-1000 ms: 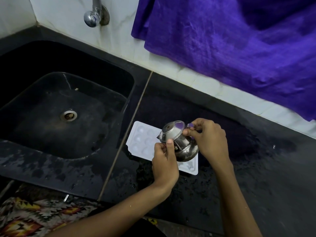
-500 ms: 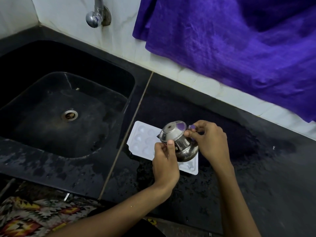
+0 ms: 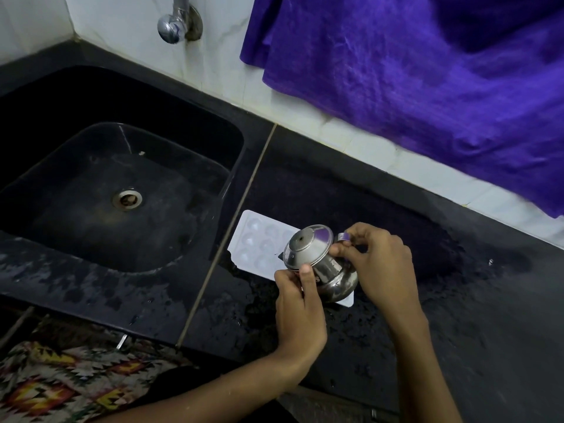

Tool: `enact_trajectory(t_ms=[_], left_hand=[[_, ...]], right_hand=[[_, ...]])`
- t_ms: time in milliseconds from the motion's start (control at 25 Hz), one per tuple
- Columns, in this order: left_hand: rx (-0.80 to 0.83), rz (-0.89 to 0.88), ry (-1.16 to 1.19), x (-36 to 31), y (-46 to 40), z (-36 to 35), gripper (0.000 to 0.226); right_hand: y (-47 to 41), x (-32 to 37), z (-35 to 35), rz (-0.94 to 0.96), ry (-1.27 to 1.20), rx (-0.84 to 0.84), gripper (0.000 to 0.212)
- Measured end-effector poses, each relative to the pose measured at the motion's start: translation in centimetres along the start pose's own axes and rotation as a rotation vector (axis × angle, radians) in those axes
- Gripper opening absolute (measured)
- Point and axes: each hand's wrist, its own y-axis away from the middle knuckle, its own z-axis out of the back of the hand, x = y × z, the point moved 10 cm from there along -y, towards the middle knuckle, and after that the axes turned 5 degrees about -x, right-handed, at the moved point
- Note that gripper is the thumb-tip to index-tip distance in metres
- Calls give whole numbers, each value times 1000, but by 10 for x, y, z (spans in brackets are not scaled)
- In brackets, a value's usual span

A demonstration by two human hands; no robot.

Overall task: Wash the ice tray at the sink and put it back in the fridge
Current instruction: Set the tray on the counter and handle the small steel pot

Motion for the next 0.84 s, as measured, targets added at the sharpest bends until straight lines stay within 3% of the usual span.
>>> enact_trajectory(t_ms=[600,840], left_hand=[[-8,79,-47,14,0,5,27],[-6,41,-44,6,2,4,21]], right_hand=[[3,2,-6,-15,97,-1,17],[0,-5,-6,-63,-46,27,15]])
